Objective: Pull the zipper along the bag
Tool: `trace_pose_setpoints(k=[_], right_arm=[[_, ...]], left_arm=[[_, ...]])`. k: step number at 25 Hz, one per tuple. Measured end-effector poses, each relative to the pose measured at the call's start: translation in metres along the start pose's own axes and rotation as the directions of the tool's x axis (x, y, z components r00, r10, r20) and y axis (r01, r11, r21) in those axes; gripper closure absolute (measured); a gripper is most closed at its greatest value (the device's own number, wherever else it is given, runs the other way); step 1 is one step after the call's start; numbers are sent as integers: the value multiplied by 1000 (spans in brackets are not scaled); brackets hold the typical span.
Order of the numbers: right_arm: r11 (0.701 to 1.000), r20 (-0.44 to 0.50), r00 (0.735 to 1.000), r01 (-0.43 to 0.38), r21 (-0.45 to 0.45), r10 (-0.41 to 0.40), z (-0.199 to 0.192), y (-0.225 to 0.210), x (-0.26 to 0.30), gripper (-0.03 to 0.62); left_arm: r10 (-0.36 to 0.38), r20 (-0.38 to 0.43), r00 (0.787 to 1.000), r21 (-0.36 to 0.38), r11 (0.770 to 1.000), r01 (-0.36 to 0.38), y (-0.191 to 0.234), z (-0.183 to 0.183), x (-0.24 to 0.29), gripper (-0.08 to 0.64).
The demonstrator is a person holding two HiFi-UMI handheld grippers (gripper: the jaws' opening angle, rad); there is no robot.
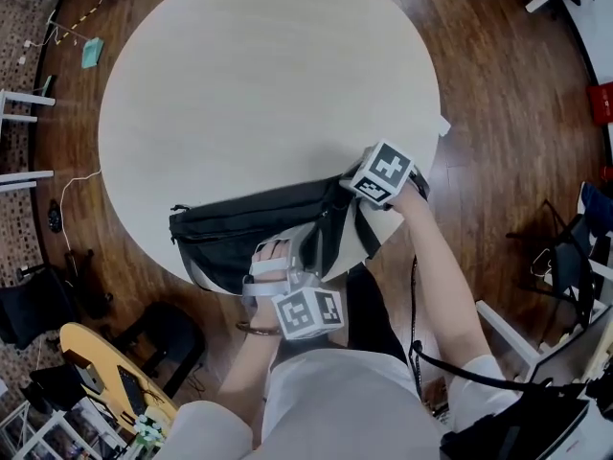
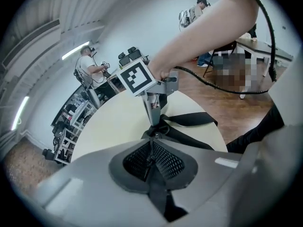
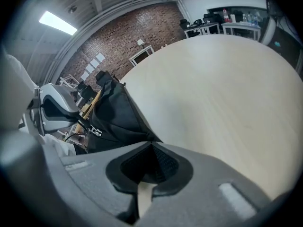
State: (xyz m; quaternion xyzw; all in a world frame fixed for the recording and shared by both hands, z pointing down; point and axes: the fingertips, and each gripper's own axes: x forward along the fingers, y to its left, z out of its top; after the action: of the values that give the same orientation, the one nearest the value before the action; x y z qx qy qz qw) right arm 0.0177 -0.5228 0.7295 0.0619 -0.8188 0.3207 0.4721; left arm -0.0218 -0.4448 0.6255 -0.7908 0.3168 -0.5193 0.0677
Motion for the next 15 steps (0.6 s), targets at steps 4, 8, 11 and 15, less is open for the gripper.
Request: trace_pose_setpoints(k=[4,8,11,15], right_arm=[[1000,-3,1000,15,20,-14,-2,-2,1,604],[999,-9,999,33,41,-33,-2,-3,3,604],[997,-35,997,63,45,-62,-3,-3,3,604],[992,-79,990,121,38,-117,-3,-4,3,603]], left_arm=[[-9,24,1000,-37,999,10,1,-12,-9,525],[-9,41,999,-71,997,12,7,-30,-20,525],[-2,47,999,-94,996,7,14,-47,-27,525],[5,51,999,-123,992,2,23,-71,-35,525]])
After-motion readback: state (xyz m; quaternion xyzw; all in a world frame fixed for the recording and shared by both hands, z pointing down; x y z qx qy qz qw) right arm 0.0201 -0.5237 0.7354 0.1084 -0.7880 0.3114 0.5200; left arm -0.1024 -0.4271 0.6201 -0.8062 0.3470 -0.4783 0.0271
